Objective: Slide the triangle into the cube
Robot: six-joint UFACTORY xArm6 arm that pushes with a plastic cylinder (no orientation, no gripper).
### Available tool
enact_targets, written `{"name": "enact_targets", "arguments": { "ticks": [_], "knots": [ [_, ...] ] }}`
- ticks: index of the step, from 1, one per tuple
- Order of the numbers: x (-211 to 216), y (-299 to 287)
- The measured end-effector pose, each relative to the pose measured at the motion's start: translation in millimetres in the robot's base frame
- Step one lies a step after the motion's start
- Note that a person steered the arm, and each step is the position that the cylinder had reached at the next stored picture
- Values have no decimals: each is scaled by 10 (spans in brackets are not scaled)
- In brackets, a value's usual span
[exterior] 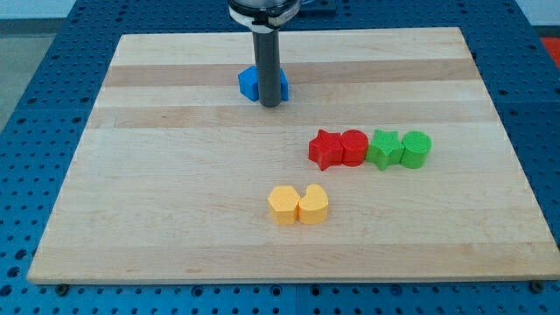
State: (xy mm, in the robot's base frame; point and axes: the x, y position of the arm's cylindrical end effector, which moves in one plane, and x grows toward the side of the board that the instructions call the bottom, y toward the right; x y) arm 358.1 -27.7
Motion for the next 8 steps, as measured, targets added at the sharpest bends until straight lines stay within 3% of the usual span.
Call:
{"name": "enact_targets", "arguments": {
  "ticks": [3, 8],
  "knots": [
    [0, 461],
    [-137, 284]
  ]
}}
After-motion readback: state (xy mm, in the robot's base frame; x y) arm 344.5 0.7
